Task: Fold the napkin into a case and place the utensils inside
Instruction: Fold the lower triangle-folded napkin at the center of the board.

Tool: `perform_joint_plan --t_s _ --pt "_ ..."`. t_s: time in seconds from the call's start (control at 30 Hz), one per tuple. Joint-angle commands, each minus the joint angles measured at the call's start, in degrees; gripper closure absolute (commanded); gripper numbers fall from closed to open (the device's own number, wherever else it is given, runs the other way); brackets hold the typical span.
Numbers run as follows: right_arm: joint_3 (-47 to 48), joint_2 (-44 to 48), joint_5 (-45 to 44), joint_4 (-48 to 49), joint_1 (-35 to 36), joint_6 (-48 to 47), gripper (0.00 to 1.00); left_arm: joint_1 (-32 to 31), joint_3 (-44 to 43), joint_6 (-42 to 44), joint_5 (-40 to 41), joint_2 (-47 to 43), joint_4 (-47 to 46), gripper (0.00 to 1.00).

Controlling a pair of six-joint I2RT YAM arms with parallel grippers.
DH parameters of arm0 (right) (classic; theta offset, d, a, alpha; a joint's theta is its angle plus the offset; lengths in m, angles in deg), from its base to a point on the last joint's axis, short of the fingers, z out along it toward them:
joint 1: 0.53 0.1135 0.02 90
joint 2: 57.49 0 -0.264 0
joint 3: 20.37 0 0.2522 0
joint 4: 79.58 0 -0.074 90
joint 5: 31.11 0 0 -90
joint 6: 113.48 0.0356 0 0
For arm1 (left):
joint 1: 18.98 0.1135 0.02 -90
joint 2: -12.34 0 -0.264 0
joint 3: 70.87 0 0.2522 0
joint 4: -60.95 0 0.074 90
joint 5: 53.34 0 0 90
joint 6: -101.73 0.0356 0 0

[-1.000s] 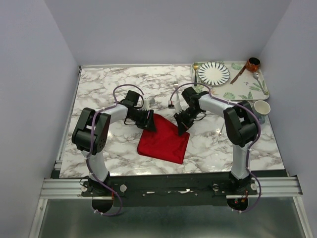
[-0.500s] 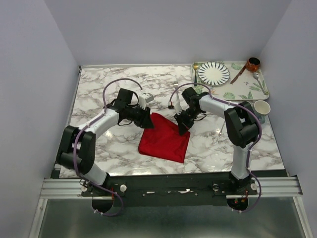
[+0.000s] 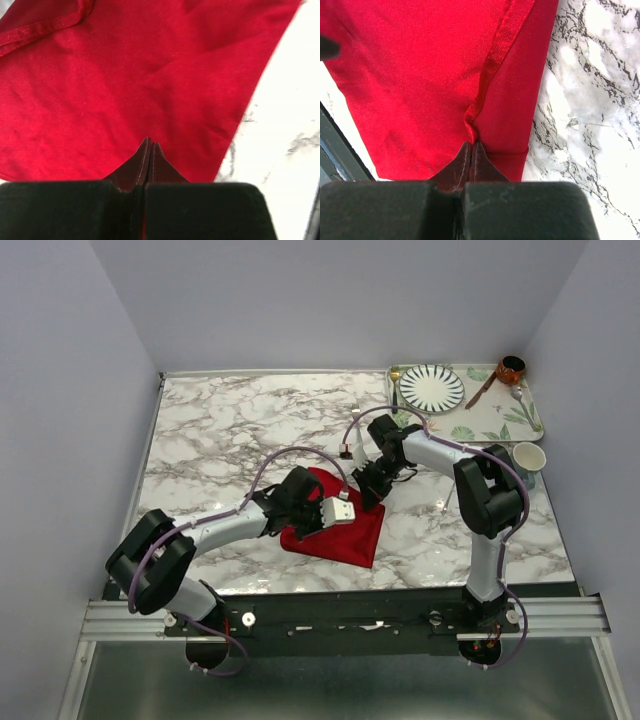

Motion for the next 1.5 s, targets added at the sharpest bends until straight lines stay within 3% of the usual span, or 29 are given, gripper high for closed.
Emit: perform_joint_plan --t_s 0.0,0.23,0.47,0.77,1.47 --pt "1.4 2.1 -0.3 -1.2 0.3 -1.3 0.99 -2.6 -1.2 4.3 10.3 3.4 -2.5 1.0" --pt "1.7 4.0 3.1 -4.4 1.1 -2.1 0.99 -3.1 -5.2 1.6 12.0 10.2 4.1 1.0" --pt "-3.9 5.8 4.0 -5.5 1.6 -3.8 0.99 -3.2 -5.5 -0.8 12.2 12.5 6.0 1.0" --pt "-9.3 8.2 3.2 -5.4 1.6 -5.2 0.99 -3.1 -5.8 -2.6 12.0 13.5 6.3 1.0" --pt "-10.5 8.8 7.9 -8.9 2.1 -3.4 0.99 -3.1 -6.1 -2.9 11.9 14.8 6.7 1.0"
